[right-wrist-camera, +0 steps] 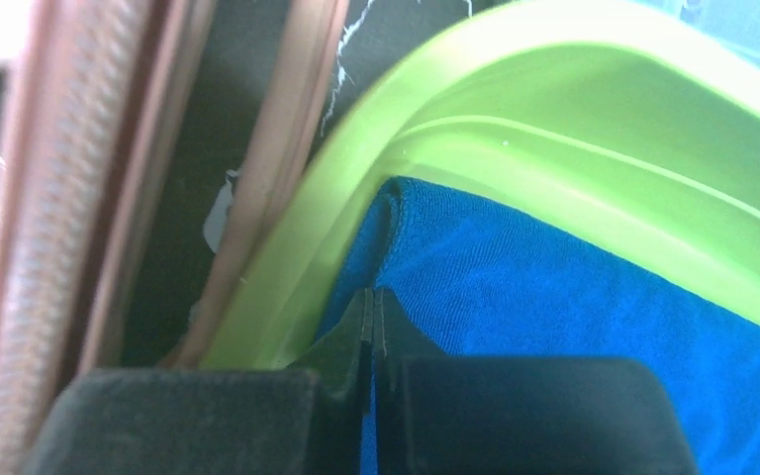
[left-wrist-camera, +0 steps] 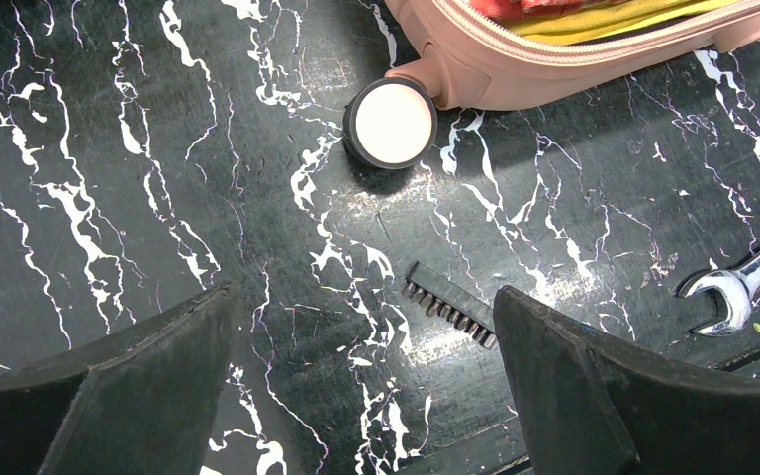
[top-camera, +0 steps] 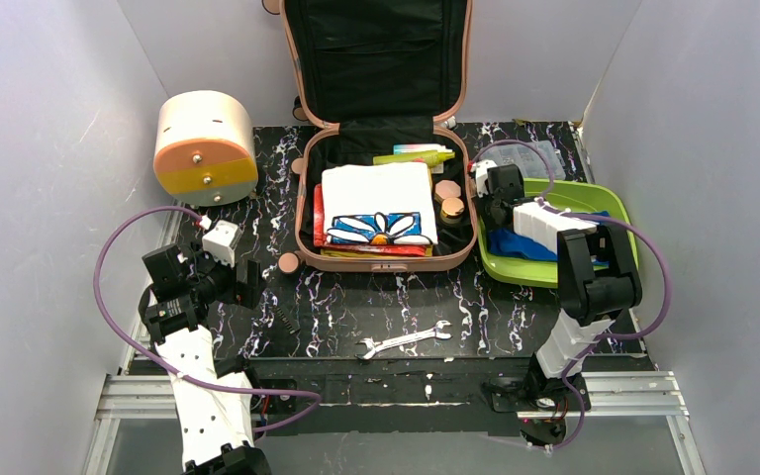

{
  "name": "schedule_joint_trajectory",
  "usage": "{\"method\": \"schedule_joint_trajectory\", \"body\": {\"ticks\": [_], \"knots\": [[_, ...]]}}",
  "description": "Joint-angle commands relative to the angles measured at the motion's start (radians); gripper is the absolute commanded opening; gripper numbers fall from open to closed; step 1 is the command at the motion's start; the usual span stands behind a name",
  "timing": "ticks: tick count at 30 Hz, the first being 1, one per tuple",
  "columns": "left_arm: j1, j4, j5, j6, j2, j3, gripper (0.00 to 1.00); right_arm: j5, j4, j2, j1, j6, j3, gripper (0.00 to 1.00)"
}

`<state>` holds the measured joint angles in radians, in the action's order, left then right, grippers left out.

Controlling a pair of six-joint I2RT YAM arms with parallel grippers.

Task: Open, take out, and arrange the luggage
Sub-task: Adjust the clothes in the bin.

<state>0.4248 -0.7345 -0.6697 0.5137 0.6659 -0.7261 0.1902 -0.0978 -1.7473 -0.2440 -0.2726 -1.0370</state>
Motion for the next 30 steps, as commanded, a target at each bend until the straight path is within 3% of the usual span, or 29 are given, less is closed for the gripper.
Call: {"method": "schedule_joint_trajectory", "body": {"ticks": [1, 7, 8, 12, 15, 25, 28, 30], "knots": [[0.010, -0.016, -0.011, 0.008, -0.002, 0.001, 0.98, -0.093, 0.003, 0.002, 0.018, 0.085, -0.090, 0.01], [0.011, -0.017, -0.013, 0.008, 0.001, 0.000, 0.98, -0.159, -0.051, -0.049, 0.052, 0.146, -0.142, 0.03], [0.011, -0.017, -0.015, 0.008, 0.001, 0.000, 0.98, -0.164, -0.054, -0.048, 0.053, 0.146, -0.144, 0.09], [0.011, -0.017, -0.015, 0.008, 0.007, 0.000, 0.98, -0.153, -0.095, -0.033, 0.057, 0.113, -0.161, 0.47], [0.011, -0.017, -0.017, 0.008, 0.009, -0.001, 0.98, -0.165, -0.131, -0.005, 0.067, 0.078, -0.169, 0.60], [0.011, -0.018, -0.022, 0.006, 0.017, -0.004, 0.98, -0.368, -0.302, 0.135, 0.138, 0.051, -0.171, 0.61], [0.011, -0.019, -0.023, 0.005, 0.015, -0.005, 0.98, -0.373, -0.281, 0.169, 0.159, 0.050, -0.126, 0.52], [0.012, -0.020, -0.024, 0.005, 0.013, -0.007, 0.98, -0.370, -0.267, 0.173, 0.178, 0.052, -0.101, 0.39]]}}
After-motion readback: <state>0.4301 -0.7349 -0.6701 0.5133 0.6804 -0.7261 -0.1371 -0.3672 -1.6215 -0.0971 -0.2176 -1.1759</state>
